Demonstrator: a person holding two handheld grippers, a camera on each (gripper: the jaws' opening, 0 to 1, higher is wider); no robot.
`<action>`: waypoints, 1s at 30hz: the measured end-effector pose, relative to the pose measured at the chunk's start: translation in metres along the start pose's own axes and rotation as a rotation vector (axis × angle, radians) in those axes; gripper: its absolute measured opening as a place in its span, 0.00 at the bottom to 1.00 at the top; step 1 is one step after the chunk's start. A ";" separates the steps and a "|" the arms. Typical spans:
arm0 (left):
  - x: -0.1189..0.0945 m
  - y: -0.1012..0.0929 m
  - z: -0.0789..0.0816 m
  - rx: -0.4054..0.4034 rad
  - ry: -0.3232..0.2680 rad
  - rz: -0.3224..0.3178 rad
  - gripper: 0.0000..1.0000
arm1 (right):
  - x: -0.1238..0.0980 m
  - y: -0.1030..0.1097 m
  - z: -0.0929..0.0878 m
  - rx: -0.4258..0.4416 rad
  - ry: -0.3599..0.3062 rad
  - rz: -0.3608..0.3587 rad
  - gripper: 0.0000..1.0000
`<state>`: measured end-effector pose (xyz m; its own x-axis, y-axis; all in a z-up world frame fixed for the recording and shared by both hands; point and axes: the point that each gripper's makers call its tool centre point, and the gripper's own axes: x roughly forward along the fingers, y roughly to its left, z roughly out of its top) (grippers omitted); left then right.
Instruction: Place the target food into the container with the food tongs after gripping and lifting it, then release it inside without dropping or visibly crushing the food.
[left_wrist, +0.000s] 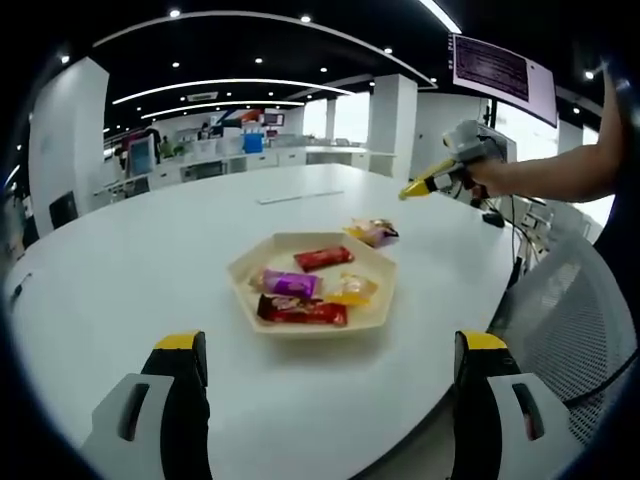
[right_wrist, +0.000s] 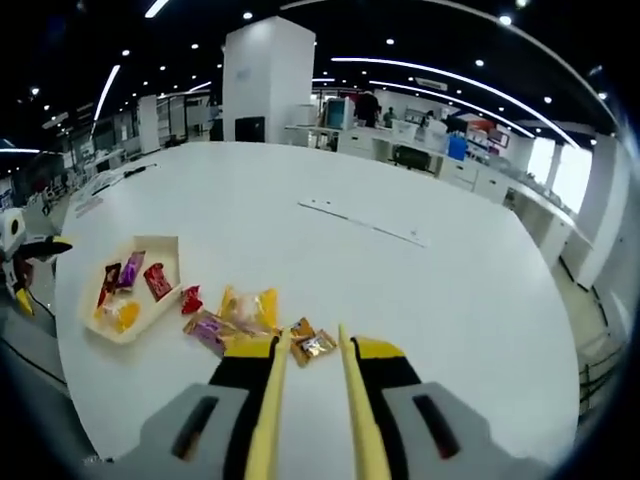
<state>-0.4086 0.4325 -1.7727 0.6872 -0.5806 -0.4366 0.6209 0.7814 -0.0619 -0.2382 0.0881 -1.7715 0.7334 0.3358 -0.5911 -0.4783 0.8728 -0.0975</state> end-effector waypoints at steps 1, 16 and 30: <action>0.000 0.000 0.000 0.000 0.001 -0.001 1.00 | 0.003 0.000 0.000 0.001 0.007 0.000 0.28; 0.001 -0.001 -0.002 -0.003 0.009 -0.010 1.00 | 0.044 -0.009 -0.023 0.098 0.069 -0.028 0.28; 0.002 -0.001 -0.007 -0.003 0.032 -0.014 1.00 | 0.044 -0.004 -0.036 0.022 0.094 -0.011 0.28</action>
<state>-0.4102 0.4317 -1.7795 0.6658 -0.5841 -0.4643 0.6293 0.7739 -0.0710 -0.2218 0.0866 -1.8262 0.6892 0.2923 -0.6629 -0.4592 0.8840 -0.0876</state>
